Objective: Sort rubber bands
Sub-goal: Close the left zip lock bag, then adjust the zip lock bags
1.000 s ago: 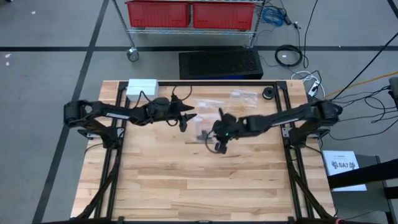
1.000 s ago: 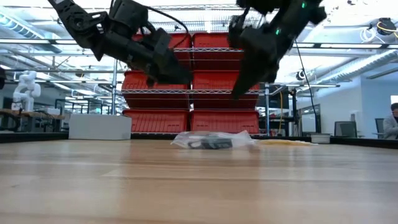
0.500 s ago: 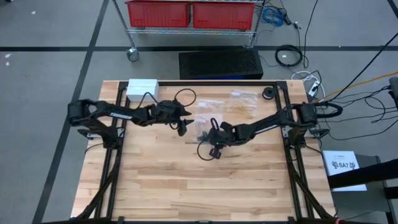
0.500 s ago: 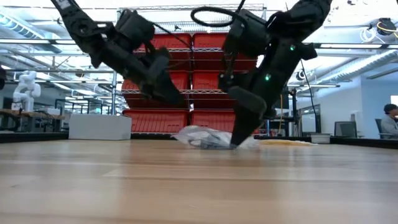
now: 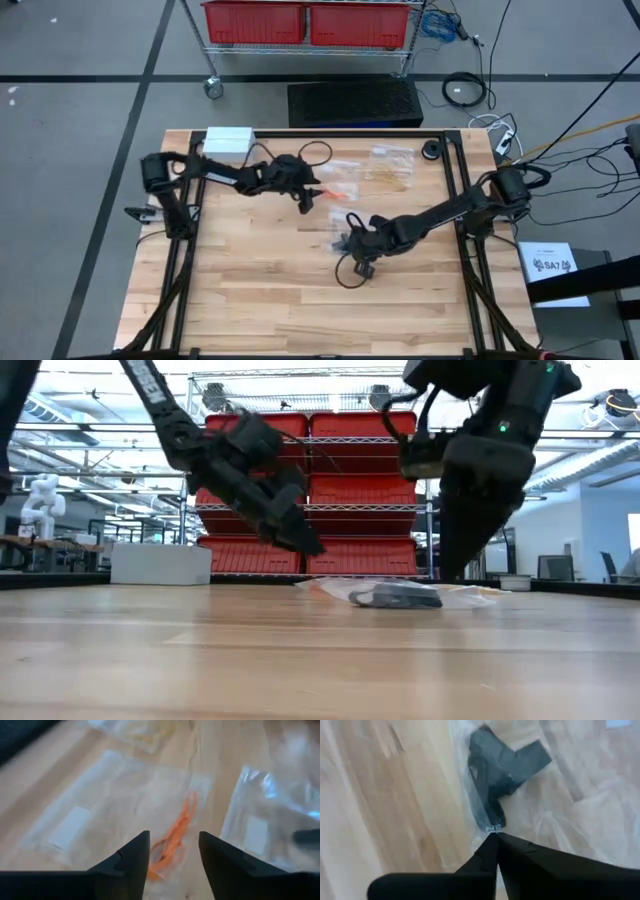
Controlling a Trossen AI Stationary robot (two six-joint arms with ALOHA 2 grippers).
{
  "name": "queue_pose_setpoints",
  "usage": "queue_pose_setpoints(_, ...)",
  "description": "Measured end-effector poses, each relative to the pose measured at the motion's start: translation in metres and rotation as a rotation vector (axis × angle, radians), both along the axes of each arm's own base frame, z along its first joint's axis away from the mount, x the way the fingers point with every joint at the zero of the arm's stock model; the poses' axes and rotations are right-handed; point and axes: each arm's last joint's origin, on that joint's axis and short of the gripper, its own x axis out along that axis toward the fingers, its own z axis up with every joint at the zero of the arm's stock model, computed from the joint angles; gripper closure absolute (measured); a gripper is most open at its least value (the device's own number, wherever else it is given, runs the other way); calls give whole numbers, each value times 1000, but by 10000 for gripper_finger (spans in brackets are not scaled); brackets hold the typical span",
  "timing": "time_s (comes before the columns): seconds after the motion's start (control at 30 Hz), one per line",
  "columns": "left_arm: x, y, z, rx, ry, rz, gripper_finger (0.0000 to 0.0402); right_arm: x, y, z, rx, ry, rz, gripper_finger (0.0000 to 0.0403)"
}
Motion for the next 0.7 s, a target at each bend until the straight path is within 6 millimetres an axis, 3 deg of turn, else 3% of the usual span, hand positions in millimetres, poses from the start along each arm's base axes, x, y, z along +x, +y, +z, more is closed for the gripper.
queue_pose_setpoints(0.13, 6, 5, -24, -29, 137, 22, 284, -2, -2, 4, -19, -5, -3, 403)
queue_pose_setpoints(0.3, 7, 6, -30, -40, 187, 36, 357, -6, -5, 7, -45, 18, -3, 403)
queue_pose_setpoints(0.4, 2, 1, -25, -63, 227, 40, 392, -9, -6, 9, -59, 32, -6, 403)
queue_pose_setpoints(0.5, -4, -10, -16, -80, 288, 35, 392, -12, -7, 10, -82, 52, -5, 403)
queue_pose_setpoints(0.7, -21, -51, 5, -72, 450, 18, 398, -15, -8, 10, -105, 88, 19, 403)
